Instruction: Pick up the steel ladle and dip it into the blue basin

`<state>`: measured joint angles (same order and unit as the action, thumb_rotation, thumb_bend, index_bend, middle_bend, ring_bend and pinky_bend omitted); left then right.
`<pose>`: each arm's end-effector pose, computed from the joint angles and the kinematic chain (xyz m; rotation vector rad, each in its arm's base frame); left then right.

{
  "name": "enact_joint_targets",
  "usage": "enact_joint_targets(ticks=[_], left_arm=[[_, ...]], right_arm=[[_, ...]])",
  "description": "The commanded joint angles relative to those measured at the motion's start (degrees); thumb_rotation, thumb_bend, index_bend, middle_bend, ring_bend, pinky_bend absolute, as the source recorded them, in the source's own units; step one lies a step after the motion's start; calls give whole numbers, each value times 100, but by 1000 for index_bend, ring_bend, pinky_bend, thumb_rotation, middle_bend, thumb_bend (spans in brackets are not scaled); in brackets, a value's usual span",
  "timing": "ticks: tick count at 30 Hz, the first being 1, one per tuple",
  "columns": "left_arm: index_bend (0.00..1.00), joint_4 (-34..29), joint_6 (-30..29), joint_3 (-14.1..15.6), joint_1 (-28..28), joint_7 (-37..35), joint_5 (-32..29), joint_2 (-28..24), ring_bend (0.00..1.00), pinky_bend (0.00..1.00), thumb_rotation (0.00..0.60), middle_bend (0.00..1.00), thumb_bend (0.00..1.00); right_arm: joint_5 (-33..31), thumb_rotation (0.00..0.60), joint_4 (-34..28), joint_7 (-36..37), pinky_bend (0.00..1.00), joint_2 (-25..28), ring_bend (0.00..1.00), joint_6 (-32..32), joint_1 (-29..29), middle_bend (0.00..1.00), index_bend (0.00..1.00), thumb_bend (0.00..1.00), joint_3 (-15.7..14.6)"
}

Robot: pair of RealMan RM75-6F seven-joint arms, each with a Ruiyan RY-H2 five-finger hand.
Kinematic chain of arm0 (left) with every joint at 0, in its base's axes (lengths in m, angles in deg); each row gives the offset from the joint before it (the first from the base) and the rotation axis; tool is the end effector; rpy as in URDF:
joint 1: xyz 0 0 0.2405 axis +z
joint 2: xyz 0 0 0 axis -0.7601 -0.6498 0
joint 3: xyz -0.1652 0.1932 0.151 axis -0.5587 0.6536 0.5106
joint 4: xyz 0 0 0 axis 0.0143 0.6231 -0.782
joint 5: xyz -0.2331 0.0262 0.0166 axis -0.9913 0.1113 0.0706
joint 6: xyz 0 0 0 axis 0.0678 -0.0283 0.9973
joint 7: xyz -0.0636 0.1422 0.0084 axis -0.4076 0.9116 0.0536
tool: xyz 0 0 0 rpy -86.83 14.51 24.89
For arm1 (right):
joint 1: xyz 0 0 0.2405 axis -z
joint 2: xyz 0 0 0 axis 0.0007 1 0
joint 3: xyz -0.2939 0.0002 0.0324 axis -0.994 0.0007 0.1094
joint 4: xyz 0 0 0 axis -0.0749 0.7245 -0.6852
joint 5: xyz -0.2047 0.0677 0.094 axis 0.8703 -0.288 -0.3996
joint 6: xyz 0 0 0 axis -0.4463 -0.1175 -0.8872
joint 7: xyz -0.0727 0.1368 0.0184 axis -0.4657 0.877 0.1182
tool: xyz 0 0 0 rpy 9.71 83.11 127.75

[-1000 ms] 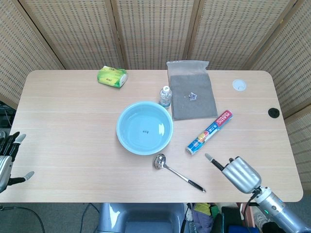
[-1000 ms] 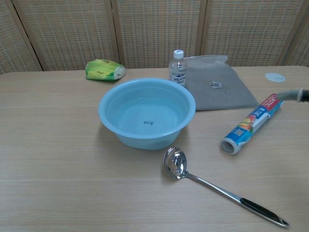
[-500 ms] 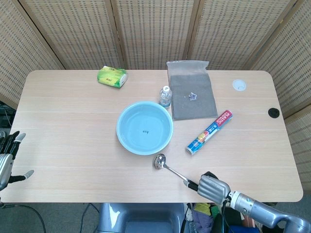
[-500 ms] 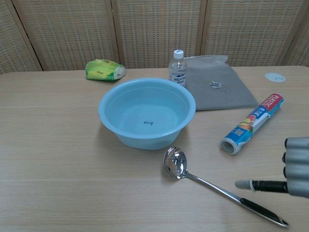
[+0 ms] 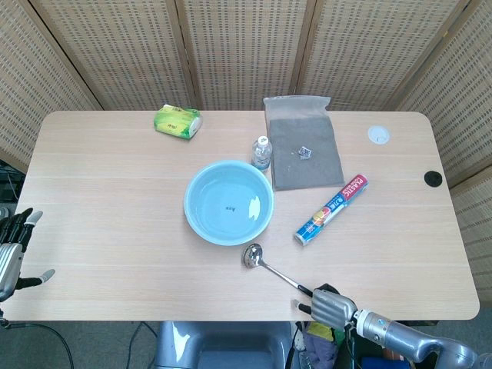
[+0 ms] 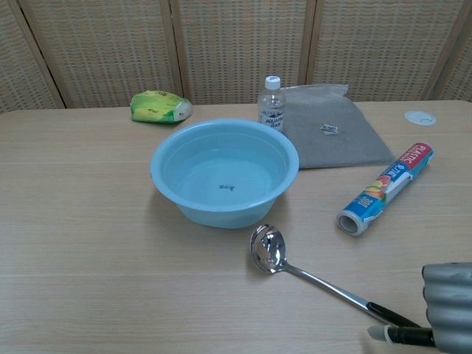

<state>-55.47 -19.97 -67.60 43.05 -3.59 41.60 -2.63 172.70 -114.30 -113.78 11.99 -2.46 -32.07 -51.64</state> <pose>-0.3393 0.1994 0.1687 -1.4008 -0.9748 -0.7496 -0.2737 -0.2239 -0.0227 2.6049 0.4949 0.2933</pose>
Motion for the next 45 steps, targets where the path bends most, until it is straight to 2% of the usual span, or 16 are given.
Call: enact_joint_targets(ticks=[1, 20, 36, 40, 43, 45], left_arm=[[0, 3, 5, 2, -2, 6, -3, 3, 0, 0, 600, 0, 0], [0, -7, 64, 23, -41, 136, -29, 71, 0, 0, 600, 0, 0], [0, -19, 105, 42, -68, 286, -72, 130, 0, 0, 600, 0, 0], [0, 1, 121, 40, -77, 303, -97, 147, 0, 0, 600, 0, 0], [0, 7, 128, 32, -86, 336, -125, 162, 0, 0, 600, 0, 0], [0, 6, 120, 32, -86, 354, -126, 169, 0, 0, 600, 0, 0]], right_arm=[[-129, 600, 85, -85, 1000, -41, 841, -59, 66, 783, 77, 707, 7], [-552, 600, 376, -262, 1000, -18, 841, 19, 290, 785, 135, 707, -34], [-1437, 600, 545, -587, 1000, -34, 841, 29, 370, 786, 135, 706, 458], [-1488, 600, 336, -700, 1000, 93, 841, 163, 420, 788, 135, 705, 457], [-1391, 600, -75, -552, 1000, 329, 843, 433, 467, 795, 135, 701, 398], [-1332, 600, -250, -265, 1000, 463, 848, 671, 457, 803, 135, 625, 431]])
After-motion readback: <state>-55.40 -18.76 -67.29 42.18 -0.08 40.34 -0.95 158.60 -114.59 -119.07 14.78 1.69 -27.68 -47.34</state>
